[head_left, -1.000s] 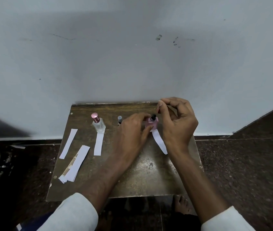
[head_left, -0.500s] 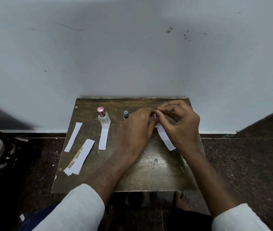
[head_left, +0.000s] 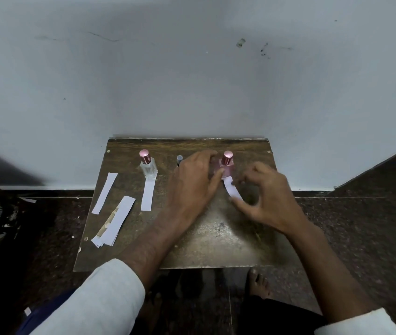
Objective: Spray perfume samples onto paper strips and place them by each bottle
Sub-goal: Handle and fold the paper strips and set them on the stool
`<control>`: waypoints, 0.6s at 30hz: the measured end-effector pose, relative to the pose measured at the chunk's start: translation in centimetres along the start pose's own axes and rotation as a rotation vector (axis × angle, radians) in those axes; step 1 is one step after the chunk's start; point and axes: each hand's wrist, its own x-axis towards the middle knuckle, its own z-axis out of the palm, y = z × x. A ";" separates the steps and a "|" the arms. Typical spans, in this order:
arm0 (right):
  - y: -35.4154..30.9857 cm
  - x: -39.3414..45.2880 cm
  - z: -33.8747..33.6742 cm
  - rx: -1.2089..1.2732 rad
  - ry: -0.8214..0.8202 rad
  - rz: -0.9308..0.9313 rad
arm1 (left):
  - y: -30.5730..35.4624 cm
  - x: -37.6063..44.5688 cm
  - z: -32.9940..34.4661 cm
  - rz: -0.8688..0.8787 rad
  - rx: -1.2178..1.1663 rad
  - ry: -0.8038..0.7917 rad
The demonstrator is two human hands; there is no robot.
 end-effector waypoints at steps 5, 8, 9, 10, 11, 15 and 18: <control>1.3 -2.4 -0.6 -0.075 -0.351 0.016 | 0.3 -1.0 -0.8 -0.030 -0.076 0.027; 1.1 -2.4 -0.6 -0.126 -0.342 -0.016 | 0.5 -1.6 -1.0 -0.024 -0.087 0.025; 1.0 -2.3 -0.6 -0.132 -0.324 -0.034 | 0.5 -1.8 -1.1 -0.020 -0.081 0.015; 0.9 -2.2 -0.6 -0.130 -0.299 -0.040 | 0.5 -1.9 -1.2 -0.013 -0.076 -0.003; 0.6 -2.2 -0.8 -0.117 -0.274 -0.033 | 0.5 -2.0 -1.3 -0.001 -0.078 -0.027; -1.3 -2.5 -2.2 0.128 -0.192 0.083 | 0.3 -2.2 -1.6 0.129 -0.225 -0.199; -2.2 -2.8 -3.1 0.401 -0.149 0.202 | 0.3 -2.6 -2.0 0.155 -0.260 -0.413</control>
